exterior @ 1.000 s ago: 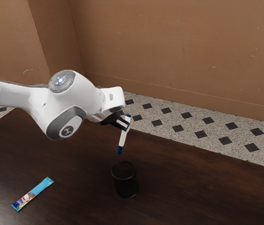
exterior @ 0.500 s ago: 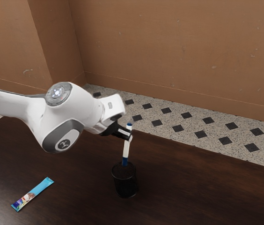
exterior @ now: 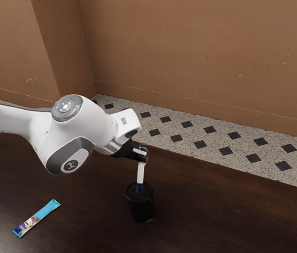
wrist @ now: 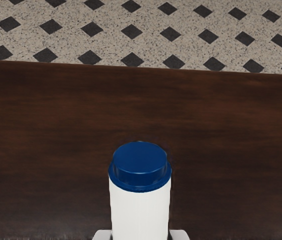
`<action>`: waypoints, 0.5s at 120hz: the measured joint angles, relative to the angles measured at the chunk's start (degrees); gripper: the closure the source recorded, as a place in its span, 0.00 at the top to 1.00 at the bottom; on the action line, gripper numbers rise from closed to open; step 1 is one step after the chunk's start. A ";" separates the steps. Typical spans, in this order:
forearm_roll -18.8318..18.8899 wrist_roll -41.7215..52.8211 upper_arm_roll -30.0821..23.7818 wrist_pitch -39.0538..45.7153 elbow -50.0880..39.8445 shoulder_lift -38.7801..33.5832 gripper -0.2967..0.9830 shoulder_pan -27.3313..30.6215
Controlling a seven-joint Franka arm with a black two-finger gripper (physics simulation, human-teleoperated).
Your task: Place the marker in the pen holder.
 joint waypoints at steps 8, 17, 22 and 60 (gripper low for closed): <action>-0.01 -0.72 -0.53 -1.17 0.06 -0.82 0.39 0.04; 0.02 -1.43 -0.77 -2.39 0.13 -1.34 0.50 0.12; 0.05 -1.78 -0.76 -3.98 0.66 -2.26 0.55 0.36; -1.79 1.94 10.57 -47.80 51.33 4.13 0.72 3.18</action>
